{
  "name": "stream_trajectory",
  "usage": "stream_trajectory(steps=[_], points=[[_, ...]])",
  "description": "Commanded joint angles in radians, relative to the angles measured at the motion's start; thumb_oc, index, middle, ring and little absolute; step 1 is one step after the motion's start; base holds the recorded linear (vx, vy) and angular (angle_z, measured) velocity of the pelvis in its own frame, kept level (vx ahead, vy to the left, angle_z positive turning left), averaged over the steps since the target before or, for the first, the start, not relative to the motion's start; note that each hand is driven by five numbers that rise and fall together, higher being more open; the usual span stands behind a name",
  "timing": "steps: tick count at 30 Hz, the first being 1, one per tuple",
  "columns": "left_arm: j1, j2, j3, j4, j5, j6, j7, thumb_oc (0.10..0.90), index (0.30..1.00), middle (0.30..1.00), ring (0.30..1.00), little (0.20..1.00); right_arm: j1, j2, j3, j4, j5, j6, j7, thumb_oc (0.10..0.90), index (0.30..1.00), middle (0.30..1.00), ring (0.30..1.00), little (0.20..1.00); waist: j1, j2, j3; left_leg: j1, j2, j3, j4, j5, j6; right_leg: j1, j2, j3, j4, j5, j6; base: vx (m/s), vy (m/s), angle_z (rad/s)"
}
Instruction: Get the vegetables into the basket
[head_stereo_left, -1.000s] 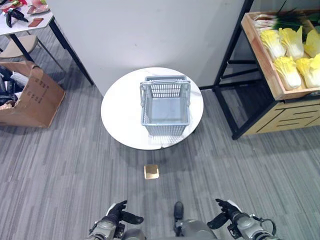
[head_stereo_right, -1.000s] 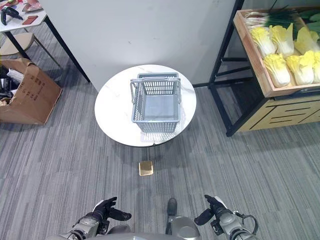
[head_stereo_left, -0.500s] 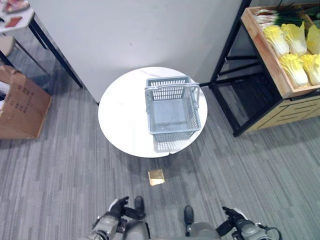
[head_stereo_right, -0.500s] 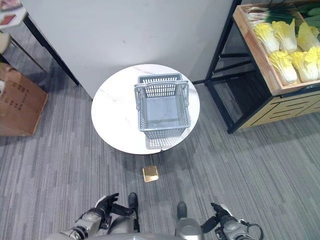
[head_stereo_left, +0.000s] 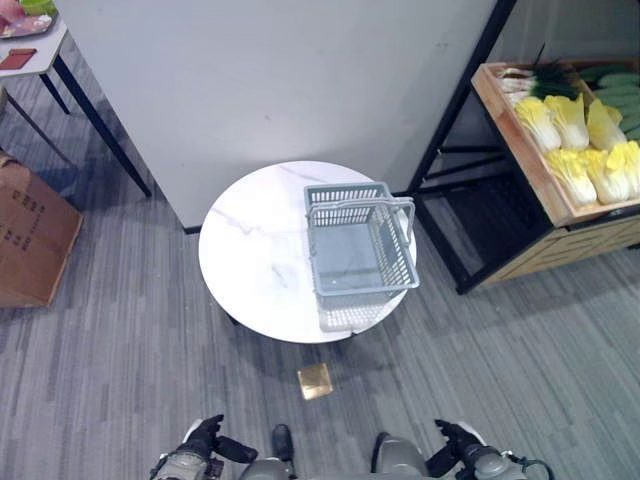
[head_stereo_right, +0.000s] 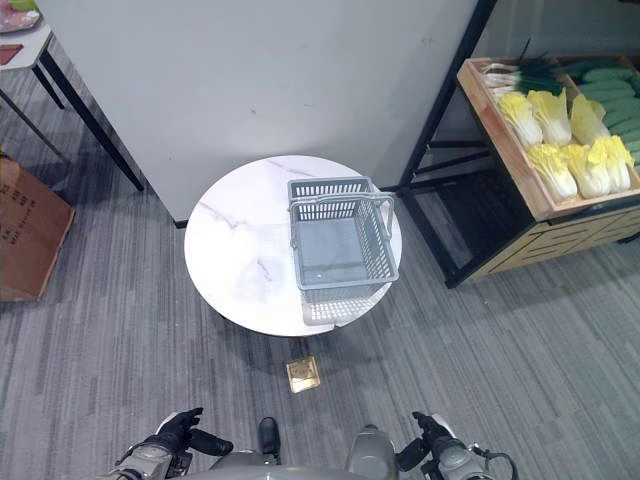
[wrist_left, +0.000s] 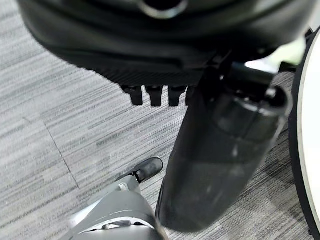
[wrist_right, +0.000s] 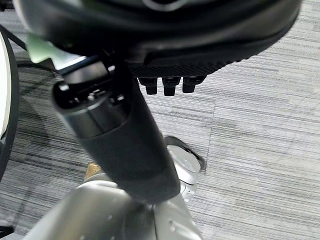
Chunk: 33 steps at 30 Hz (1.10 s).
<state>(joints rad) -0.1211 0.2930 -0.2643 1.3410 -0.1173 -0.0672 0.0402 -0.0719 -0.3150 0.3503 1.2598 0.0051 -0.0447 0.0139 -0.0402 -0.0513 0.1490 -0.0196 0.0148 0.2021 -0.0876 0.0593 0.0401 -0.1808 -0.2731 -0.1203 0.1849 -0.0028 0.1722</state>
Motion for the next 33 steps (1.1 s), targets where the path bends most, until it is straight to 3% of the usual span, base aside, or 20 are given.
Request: stream_trajectory(steps=[1, 4, 9, 12, 15, 17, 18, 22, 24, 27, 29, 31, 33], points=[[-0.024, 0.004, 0.026, -0.005, 0.016, -0.015, 0.006, 0.900, 1.000, 1.000, 1.000, 1.000, -0.046, 0.005, 0.003, -0.035, 0.013, -0.024, 0.009, 0.900, 1.000, 1.000, 1.000, 1.000, -0.010, 0.012, 0.047, -0.041, 0.069, -0.040, 0.142, -0.073, -0.080, 0.016, -0.002, 0.030, -0.104, 0.177, 0.024, 0.07, -0.158, 0.01], [-0.012, 0.006, 0.040, 0.011, 0.014, -0.013, 0.000, 0.900, 1.000, 1.000, 1.000, 1.000, -0.047, -0.002, 0.012, -0.038, 0.010, -0.026, 0.016, 0.900, 1.000, 1.000, 1.000, 1.000, -0.007, -0.011, 0.041, -0.023, 0.098, -0.050, 0.161, -0.078, -0.108, 0.032, 0.015, 0.026, -0.135, 0.158, 0.023, 0.10, -0.237, 0.16], [-0.009, -0.005, 0.054, 0.018, 0.001, -0.014, 0.005, 0.900, 1.000, 1.000, 1.000, 1.000, -0.048, -0.013, 0.020, -0.026, 0.007, -0.026, 0.017, 0.900, 1.000, 1.000, 1.000, 1.000, -0.002, -0.001, 0.028, -0.024, 0.129, -0.073, 0.147, -0.048, -0.135, 0.064, 0.059, 0.001, -0.173, 0.132, 0.001, 0.05, -0.215, 0.11], [-0.014, -0.027, 0.054, 0.016, -0.020, -0.012, 0.005, 0.900, 1.000, 1.000, 1.000, 1.000, -0.035, -0.048, -0.018, 0.019, 0.027, -0.022, -0.003, 0.900, 1.000, 1.000, 1.000, 1.000, -0.002, 0.026, 0.013, -0.024, 0.170, -0.084, 0.071, 0.045, -0.179, 0.119, 0.094, -0.066, -0.224, 0.111, -0.016, 0.05, -0.253, 0.25], [-0.015, -0.032, 0.055, 0.018, -0.024, -0.013, 0.005, 0.900, 1.000, 1.000, 1.000, 1.000, -0.029, -0.062, -0.051, 0.029, 0.060, -0.025, -0.013, 0.900, 1.000, 1.000, 1.000, 1.000, -0.010, 0.032, 0.005, -0.017, 0.175, -0.064, 0.053, 0.052, -0.185, 0.135, 0.092, -0.081, -0.243, 0.113, -0.014, 0.05, -0.042, 0.42], [-0.001, -0.023, 0.088, 0.037, -0.057, -0.014, 0.021, 0.900, 1.000, 1.000, 1.000, 1.000, -0.040, -0.096, -0.170, 0.040, 0.175, -0.048, -0.080, 0.900, 1.000, 1.000, 1.000, 1.000, -0.023, 0.042, -0.018, 0.021, 0.176, -0.040, 0.018, 0.041, -0.182, 0.148, 0.098, -0.065, -0.262, 0.118, -0.008, 0.11, 0.010, 0.18], [-0.002, -0.023, 0.088, 0.037, -0.057, -0.014, 0.021, 0.900, 1.000, 1.000, 1.000, 1.000, -0.040, -0.096, -0.170, 0.040, 0.175, -0.048, -0.080, 0.900, 1.000, 1.000, 1.000, 1.000, -0.022, 0.042, -0.017, 0.022, 0.177, -0.040, 0.017, 0.041, -0.182, 0.148, 0.098, -0.064, -0.262, 0.118, -0.008, 0.08, 0.015, -0.07], [-0.001, -0.006, 0.093, 0.045, -0.051, -0.009, 0.018, 0.900, 1.000, 1.000, 1.000, 1.000, -0.107, -0.209, -0.235, 0.024, 0.171, -0.045, -0.132, 0.900, 1.000, 1.000, 1.000, 1.000, -0.022, 0.048, -0.032, 0.048, 0.170, -0.030, 0.001, 0.026, -0.175, 0.157, 0.092, -0.049, -0.264, 0.124, -0.002, 0.03, 0.046, -0.14], [0.005, 0.000, 0.096, 0.027, -0.061, -0.014, 0.011, 0.900, 1.000, 1.000, 1.000, 1.000, -0.147, -0.265, -0.255, -0.060, 0.160, -0.055, -0.172, 0.900, 1.000, 1.000, 1.000, 1.000, -0.019, 0.050, -0.032, 0.054, 0.162, -0.025, 0.000, 0.015, -0.171, 0.156, 0.083, -0.041, -0.266, 0.133, 0.006, -0.02, 0.084, -0.13], [0.038, 0.002, 0.111, -0.013, -0.061, -0.023, 0.008, 0.900, 1.000, 1.000, 1.000, 1.000, -0.156, -0.380, -0.255, -0.358, 0.018, -0.076, -0.233, 0.900, 1.000, 1.000, 1.000, 1.000, -0.015, 0.048, -0.025, 0.054, 0.152, -0.027, 0.000, 0.006, -0.164, 0.154, 0.071, -0.038, -0.263, 0.142, 0.015, -0.03, 0.065, -0.08], [0.044, 0.000, 0.112, -0.016, -0.056, -0.026, 0.008, 0.900, 1.000, 1.000, 1.000, 1.000, -0.159, -0.397, -0.264, -0.400, -0.008, -0.086, -0.254, 0.900, 1.000, 1.000, 1.000, 1.000, -0.012, 0.046, -0.025, 0.049, 0.149, -0.030, 0.000, 0.006, -0.161, 0.149, 0.066, -0.039, -0.262, 0.145, 0.017, -0.03, 0.047, -0.06], [0.066, -0.003, 0.121, -0.014, -0.036, -0.023, -0.003, 0.900, 1.000, 1.000, 1.000, 1.000, -0.198, -0.508, -0.228, -0.637, -0.182, -0.090, -0.268, 0.900, 1.000, 1.000, 1.000, 1.000, 0.000, 0.039, -0.017, 0.047, 0.144, -0.035, 0.000, 0.000, -0.157, 0.150, 0.056, -0.045, -0.263, 0.152, 0.024, -0.06, 0.060, 0.03], [0.069, 0.000, 0.131, -0.005, -0.016, -0.018, -0.010, 0.900, 1.000, 1.000, 1.000, 1.000, -0.229, -0.567, -0.200, -0.731, -0.264, -0.100, -0.258, 0.900, 1.000, 1.000, 1.000, 1.000, 0.010, 0.032, -0.019, 0.040, 0.141, -0.038, 0.000, 0.000, -0.157, 0.147, 0.051, -0.050, -0.266, 0.156, 0.026, -0.02, 0.022, 0.20]])
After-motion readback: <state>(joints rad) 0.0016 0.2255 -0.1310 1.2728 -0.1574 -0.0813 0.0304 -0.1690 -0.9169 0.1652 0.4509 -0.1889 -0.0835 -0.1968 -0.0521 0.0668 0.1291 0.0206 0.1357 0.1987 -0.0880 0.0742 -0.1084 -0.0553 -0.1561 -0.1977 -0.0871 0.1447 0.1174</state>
